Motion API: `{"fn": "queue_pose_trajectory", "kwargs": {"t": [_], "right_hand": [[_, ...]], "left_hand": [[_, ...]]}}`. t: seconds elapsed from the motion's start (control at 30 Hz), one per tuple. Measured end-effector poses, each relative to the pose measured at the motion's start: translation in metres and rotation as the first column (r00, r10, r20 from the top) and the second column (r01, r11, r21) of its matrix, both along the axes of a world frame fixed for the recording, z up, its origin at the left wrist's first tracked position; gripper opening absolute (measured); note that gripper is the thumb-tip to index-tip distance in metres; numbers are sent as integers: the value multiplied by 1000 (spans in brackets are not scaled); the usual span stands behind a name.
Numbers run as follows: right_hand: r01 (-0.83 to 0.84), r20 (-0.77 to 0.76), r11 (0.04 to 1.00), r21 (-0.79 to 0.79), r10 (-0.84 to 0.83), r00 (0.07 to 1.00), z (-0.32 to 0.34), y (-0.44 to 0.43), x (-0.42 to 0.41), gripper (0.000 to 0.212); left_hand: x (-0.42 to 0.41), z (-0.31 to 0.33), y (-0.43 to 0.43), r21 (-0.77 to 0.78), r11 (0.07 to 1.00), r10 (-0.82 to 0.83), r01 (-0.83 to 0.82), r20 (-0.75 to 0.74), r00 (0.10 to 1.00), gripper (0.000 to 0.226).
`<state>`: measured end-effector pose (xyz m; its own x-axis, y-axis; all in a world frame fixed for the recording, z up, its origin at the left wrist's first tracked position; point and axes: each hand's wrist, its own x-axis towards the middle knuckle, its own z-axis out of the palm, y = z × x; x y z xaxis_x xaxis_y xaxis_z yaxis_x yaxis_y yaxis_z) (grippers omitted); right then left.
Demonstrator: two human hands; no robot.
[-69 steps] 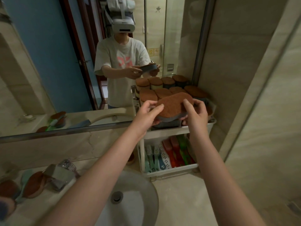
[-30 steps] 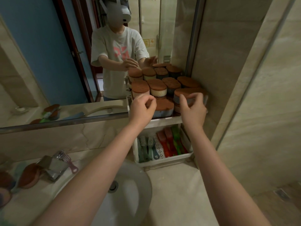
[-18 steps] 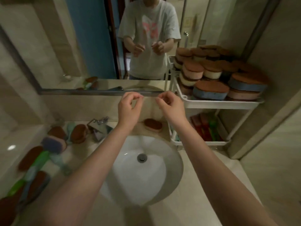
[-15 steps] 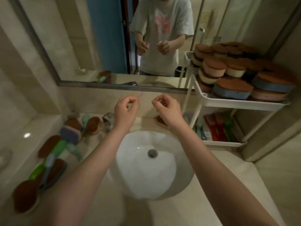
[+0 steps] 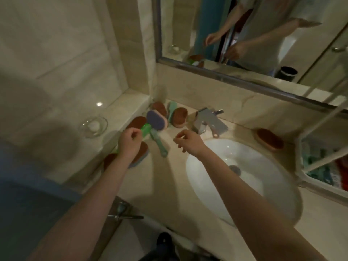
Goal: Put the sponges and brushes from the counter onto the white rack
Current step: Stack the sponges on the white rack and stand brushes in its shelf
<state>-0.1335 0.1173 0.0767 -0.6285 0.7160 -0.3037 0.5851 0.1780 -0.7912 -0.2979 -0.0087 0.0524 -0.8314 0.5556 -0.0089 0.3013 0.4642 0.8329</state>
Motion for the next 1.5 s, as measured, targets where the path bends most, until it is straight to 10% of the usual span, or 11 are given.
{"fn": "queue_pose_trajectory", "kwargs": {"t": [0.37,0.77,1.5], "right_hand": [[-230,465,950,212,109,879,-88,-15,-58,35],[-157,499,949,272,0,867,-110,-18,-87,31],[0,496,999,-32,16,868,-91,10,-60,14]], "left_hand": [[-33,-49,-36,-562,809,-199,174,16,980,20],[-39,-65,-20,-715,684,-174,142,28,984,32],[-50,-50,-12,-239,970,64,31,376,924,40]]}}
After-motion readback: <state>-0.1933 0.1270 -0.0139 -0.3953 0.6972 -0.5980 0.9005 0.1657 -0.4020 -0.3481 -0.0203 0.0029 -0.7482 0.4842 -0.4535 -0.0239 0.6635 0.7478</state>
